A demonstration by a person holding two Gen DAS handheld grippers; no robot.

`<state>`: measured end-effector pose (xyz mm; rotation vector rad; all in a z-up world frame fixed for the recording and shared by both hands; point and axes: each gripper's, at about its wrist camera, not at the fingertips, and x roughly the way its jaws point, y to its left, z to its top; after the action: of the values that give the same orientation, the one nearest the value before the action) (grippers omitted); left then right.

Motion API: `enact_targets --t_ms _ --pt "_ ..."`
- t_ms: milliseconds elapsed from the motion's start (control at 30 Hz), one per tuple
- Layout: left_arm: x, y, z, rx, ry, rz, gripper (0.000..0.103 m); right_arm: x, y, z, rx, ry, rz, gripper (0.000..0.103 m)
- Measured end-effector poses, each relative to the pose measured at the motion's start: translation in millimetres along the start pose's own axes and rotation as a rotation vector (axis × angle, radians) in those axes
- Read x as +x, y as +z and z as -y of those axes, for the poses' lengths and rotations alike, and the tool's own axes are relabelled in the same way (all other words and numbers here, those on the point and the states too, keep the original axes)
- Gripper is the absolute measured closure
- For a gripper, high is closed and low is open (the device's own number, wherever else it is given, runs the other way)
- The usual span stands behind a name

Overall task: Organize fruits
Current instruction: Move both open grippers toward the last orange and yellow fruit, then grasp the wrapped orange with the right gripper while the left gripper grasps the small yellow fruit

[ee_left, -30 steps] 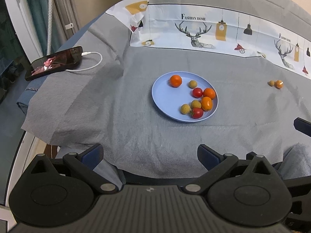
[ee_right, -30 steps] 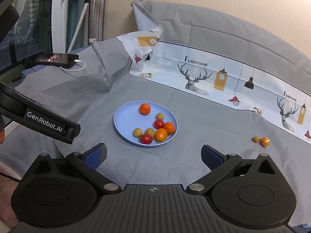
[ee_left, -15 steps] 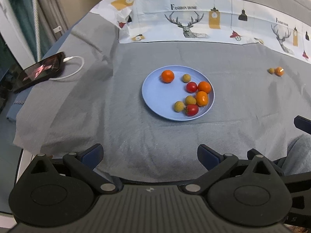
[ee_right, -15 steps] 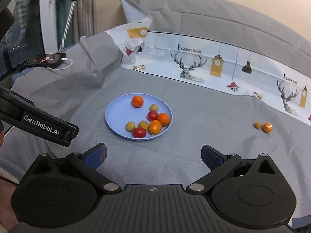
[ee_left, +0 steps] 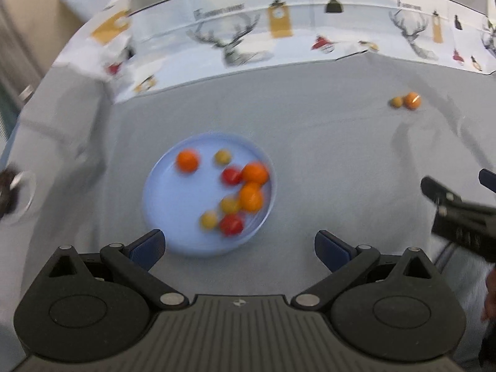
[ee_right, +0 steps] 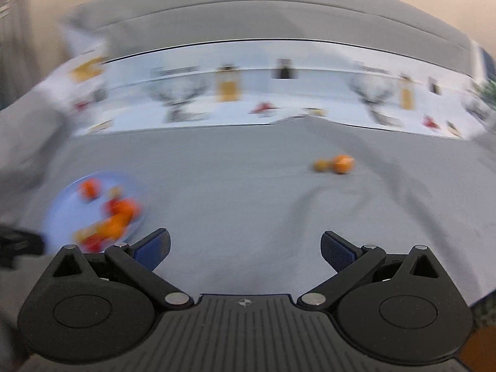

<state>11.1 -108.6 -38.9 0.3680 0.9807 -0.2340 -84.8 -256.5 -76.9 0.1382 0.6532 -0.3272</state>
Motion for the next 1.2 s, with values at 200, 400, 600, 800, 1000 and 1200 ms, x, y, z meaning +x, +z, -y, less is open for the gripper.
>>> enact_targets --t_ms 200,400,600,800,1000,1200 --pt "48.8 63.8 55.2 0.05 -0.001 0.021 0.0 100.3 24.7 88.6 0.089 -0.224 0.02 0.001" --pt "131.5 122.0 123.0 0.166 -0.016 0.02 0.0 218.8 38.9 159.6 0.168 -0.23 -0.047 0.001" --pt "210.0 173.0 171.1 0.172 -0.081 -0.034 0.0 292.5 47.4 171.3 0.118 -0.198 -0.033 0.001" --pt "247.5 201.8 226.2 0.228 -0.23 -0.01 0.0 292.9 51.8 184.1 0.062 -0.261 0.018 0.001" --pt "266.4 208.4 265.8 0.334 -0.302 0.004 0.0 282.8 44.7 212.4 0.145 -0.309 0.018 0.001" --pt "287.6 226.6 271.0 0.29 -0.337 -0.047 0.002 284.7 44.6 212.9 0.146 -0.317 0.021 0.001"
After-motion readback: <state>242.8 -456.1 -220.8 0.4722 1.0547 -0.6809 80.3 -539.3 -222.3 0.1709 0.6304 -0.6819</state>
